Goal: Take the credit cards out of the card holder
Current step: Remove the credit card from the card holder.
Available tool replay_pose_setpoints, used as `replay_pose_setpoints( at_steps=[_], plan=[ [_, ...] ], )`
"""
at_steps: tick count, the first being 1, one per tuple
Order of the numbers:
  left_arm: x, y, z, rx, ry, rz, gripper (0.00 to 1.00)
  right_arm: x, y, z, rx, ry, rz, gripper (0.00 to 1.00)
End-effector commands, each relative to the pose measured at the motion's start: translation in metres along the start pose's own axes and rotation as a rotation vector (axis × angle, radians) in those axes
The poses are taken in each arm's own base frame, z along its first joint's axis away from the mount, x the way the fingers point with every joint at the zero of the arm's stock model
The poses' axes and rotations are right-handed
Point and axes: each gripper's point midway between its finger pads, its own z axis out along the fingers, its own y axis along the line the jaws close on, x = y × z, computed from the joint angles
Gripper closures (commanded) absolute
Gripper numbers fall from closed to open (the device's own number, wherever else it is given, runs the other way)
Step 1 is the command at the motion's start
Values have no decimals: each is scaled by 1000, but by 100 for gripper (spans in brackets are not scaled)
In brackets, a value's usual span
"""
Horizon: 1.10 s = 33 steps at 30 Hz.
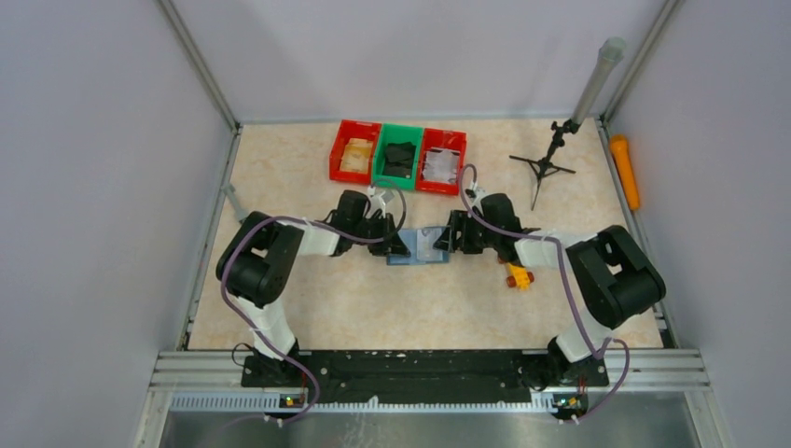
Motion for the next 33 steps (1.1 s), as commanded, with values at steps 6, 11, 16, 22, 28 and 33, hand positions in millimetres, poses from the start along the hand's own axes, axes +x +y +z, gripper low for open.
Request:
replay_pose_setpoints(
  at_steps=[6, 11, 16, 22, 28, 33],
  plan=[
    [-2, 11, 4, -48, 17, -3, 91, 6, 9, 5, -108, 32, 64, 45],
    [-2, 11, 5, -45, 21, -6, 92, 8, 10, 7, -118, 38, 66, 47],
    [-1, 11, 5, -40, 25, -11, 92, 10, 5, 10, -98, 48, 69, 52],
    [0, 10, 7, -34, 31, -14, 92, 10, 8, 10, -120, 53, 68, 61],
    [1, 10, 8, -26, 36, -18, 93, 12, 16, 10, -161, 57, 69, 61],
    [1, 10, 9, -22, 38, -19, 93, 15, 21, 12, -180, 73, 60, 68]
  ],
)
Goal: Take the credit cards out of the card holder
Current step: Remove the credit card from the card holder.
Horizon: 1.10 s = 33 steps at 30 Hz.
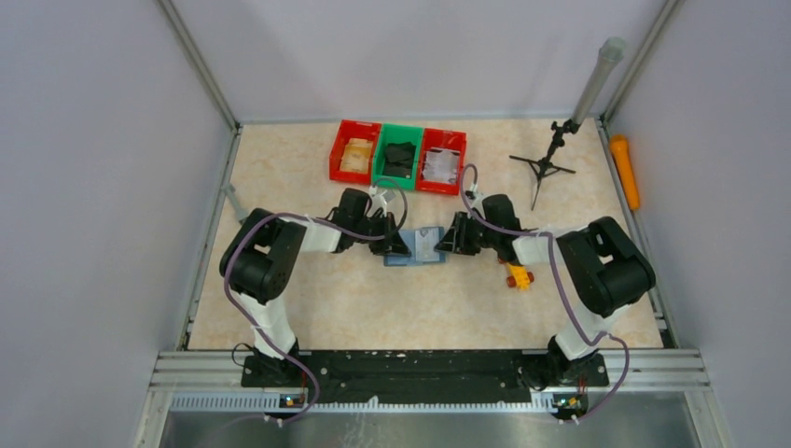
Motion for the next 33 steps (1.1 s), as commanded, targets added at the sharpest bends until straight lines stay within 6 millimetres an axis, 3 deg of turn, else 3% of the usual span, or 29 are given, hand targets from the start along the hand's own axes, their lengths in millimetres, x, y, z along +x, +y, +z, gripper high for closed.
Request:
replay_pose_setpoints(
  at_steps=[1, 10, 18, 23, 26, 30, 33],
  plan=[
    [1, 10, 5, -26, 9, 1, 93, 7, 15, 5, -74, 32, -15, 72],
    [1, 4, 3, 8, -3, -13, 93, 5, 17, 3, -80, 25, -36, 100],
    [-10, 2, -16, 37, -89, -30, 82, 0, 24, -1, -106, -3, -37, 100],
    [-19, -13, -39, 6, -156, 72, 66, -7, 29, -9, -126, -42, -42, 100],
    [-27, -16, -58, -61, -227, 137, 48, -12, 32, -14, -137, -73, -50, 100],
    [-36, 3, -83, -241, -329, 157, 23, -16, 32, -18, -131, -99, -62, 100],
    [-40, 22, -97, -373, -363, 144, 15, -16, 32, -18, -129, -100, -64, 100]
  ],
)
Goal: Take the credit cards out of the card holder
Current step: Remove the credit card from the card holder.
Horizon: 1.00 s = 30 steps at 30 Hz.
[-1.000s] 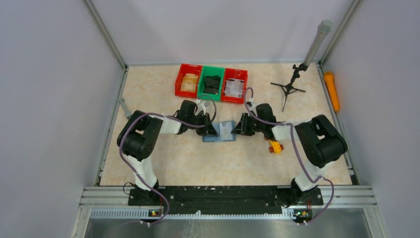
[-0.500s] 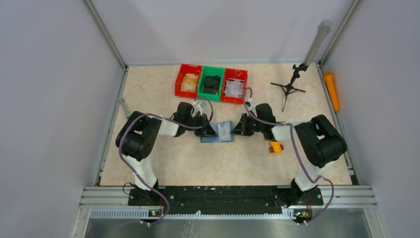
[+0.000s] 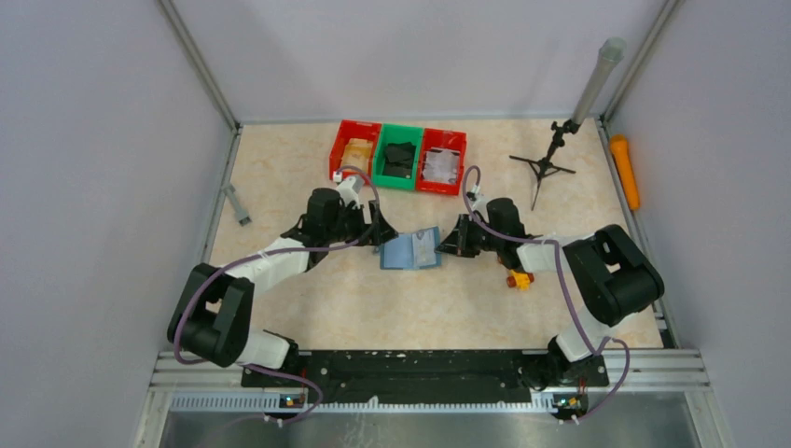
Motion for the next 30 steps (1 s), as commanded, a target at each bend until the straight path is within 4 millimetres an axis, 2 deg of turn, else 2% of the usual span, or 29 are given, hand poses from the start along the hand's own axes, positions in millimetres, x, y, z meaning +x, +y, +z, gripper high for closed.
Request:
replay_pose_setpoints(
  at_steps=[1, 5, 12, 18, 22, 23, 24, 27, 30],
  plan=[
    [0, 48, -15, -263, -35, 29, 14, -19, 13, -4, -35, -71, -50, 100],
    [14, 55, -12, -290, 59, 21, 16, -19, 10, -4, -22, -74, -50, 100],
    [43, 58, 2, -267, 273, -40, 32, -19, 8, -4, -16, -75, -52, 100],
    [44, 53, 11, -220, 270, -48, 61, -18, 9, -3, -24, -68, -51, 100],
    [39, 42, 17, -146, 239, -45, 100, -16, 10, -3, -32, -62, -50, 100],
    [38, 38, 16, -128, 228, -42, 100, -16, 10, -3, -33, -63, -50, 96],
    [33, 31, 15, -96, 201, -31, 100, -16, 10, -3, -34, -63, -49, 86],
    [21, 15, 9, -27, 121, -4, 100, -14, 8, -3, -28, -63, -44, 64],
    [12, 2, 2, 31, 59, 17, 100, -12, 1, 0, 5, -52, -28, 51]
  ],
)
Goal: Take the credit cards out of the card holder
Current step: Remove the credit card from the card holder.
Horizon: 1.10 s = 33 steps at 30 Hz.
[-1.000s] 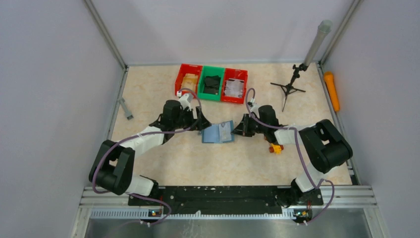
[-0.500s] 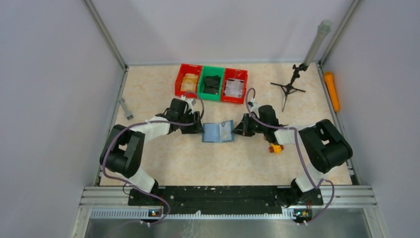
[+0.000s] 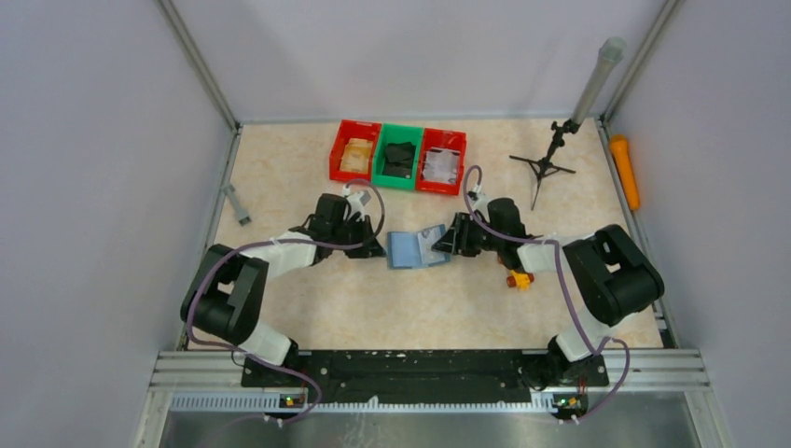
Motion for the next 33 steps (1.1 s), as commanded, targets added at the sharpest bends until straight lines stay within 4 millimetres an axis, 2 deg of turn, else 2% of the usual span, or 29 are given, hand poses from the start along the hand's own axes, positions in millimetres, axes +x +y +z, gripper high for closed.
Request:
replay_pose_setpoints(
  at_steps=[1, 4, 7, 9, 14, 16, 23, 26, 29, 33],
  plan=[
    [-33, -42, -21, 173, -170, 85, 100, -8, -2, 1, 12, -25, -15, 49],
    [-35, -52, -26, 223, -190, 101, 100, -4, -4, 3, 19, -9, -4, 44],
    [-33, -58, -27, 259, -185, 104, 100, -4, -1, 3, 0, -10, -2, 44],
    [-31, -59, -24, 270, -172, 97, 100, -5, 4, 2, -30, -16, -6, 47],
    [-26, -56, -14, 276, -122, 67, 100, -7, 18, 0, -106, -26, -13, 64],
    [-24, -51, -10, 255, -101, 54, 100, -5, 21, 2, -131, -19, -6, 66],
    [-19, -31, 0, 149, -56, 24, 100, -2, 13, 7, -101, 2, 16, 76],
    [-21, -25, -2, 106, -66, 25, 100, -7, 3, 4, -27, -24, -7, 76],
    [-22, -19, -4, 66, -75, 30, 100, -13, -1, -2, 21, -52, -20, 66],
    [-21, -13, -3, 37, -67, 28, 100, -16, -2, -4, 39, -69, -26, 63]
  ],
)
